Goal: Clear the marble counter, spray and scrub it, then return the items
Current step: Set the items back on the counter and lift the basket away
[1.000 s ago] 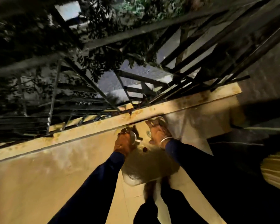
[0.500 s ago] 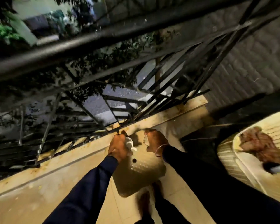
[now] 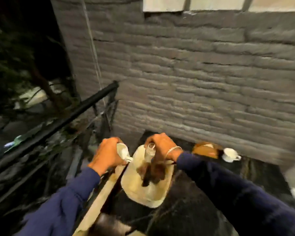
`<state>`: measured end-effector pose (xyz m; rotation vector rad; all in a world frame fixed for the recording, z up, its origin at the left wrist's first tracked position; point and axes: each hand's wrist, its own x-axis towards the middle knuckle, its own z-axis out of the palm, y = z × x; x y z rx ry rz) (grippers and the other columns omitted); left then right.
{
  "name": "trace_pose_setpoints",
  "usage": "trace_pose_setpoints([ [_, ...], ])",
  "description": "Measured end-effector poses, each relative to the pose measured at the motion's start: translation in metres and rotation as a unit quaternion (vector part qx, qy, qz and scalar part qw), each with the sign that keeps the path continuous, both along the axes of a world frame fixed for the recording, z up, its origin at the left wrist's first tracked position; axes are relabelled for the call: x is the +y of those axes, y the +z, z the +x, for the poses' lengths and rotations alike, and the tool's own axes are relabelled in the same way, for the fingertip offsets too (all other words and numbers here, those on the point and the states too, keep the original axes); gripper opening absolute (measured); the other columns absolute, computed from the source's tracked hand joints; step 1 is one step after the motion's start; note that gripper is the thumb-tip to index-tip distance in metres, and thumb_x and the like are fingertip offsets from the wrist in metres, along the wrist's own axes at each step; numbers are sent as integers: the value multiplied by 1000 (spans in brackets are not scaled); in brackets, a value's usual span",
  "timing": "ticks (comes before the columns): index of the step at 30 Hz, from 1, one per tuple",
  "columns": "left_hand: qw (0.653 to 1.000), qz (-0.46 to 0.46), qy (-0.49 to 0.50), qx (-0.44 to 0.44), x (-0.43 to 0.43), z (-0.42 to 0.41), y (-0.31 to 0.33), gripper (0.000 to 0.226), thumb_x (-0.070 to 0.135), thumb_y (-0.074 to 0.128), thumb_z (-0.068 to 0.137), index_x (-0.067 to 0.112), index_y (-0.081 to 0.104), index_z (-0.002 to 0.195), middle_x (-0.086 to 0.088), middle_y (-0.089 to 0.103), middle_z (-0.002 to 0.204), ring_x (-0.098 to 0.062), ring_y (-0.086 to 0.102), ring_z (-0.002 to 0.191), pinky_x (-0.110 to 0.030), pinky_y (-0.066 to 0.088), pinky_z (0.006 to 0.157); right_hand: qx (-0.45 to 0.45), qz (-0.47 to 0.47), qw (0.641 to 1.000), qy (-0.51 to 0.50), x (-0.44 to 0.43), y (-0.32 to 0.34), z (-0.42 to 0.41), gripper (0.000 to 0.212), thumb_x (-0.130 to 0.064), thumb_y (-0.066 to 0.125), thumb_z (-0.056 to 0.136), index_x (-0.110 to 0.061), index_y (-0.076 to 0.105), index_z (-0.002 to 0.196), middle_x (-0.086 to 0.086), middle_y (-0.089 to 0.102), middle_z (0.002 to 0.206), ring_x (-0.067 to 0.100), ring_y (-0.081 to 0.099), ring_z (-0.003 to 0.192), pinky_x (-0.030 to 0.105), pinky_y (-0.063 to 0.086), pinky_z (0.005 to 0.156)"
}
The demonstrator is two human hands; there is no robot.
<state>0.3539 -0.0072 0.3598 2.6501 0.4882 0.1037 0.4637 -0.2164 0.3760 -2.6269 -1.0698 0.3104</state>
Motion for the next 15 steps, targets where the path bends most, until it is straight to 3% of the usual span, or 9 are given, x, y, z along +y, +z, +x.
trace_pose_setpoints([
  [4,994,5,-110,-23,-104,82,35,87,57,81,28,25,71,108,-1,73,104,-23,67,100,-32,55,85,-22,0,990,-139,-129,29,44,54,-27,87,58,-18,68,107,11,71,106,28,67,101,38,55,85],
  [8,980,-32,-195,-11,-213,135,38,77,52,85,33,25,71,104,1,72,100,-19,66,95,-25,52,76,-37,-22,968,-247,-258,24,72,59,-36,86,55,-25,64,108,6,66,107,27,63,98,36,55,83],
  [12,966,-66,-245,56,-316,191,8,80,52,87,34,27,67,107,5,65,105,-13,64,93,-25,50,70,-11,-46,949,-313,-370,-2,108,53,-40,84,55,-23,65,101,3,67,99,22,66,90,31,56,75],
  [15,955,-73,-274,83,-391,234,-25,84,59,83,28,34,66,107,7,66,108,-9,64,93,-24,54,73,1,-46,938,-344,-445,-36,136,46,-31,81,65,-16,64,106,3,68,102,22,67,94,32,56,80],
])
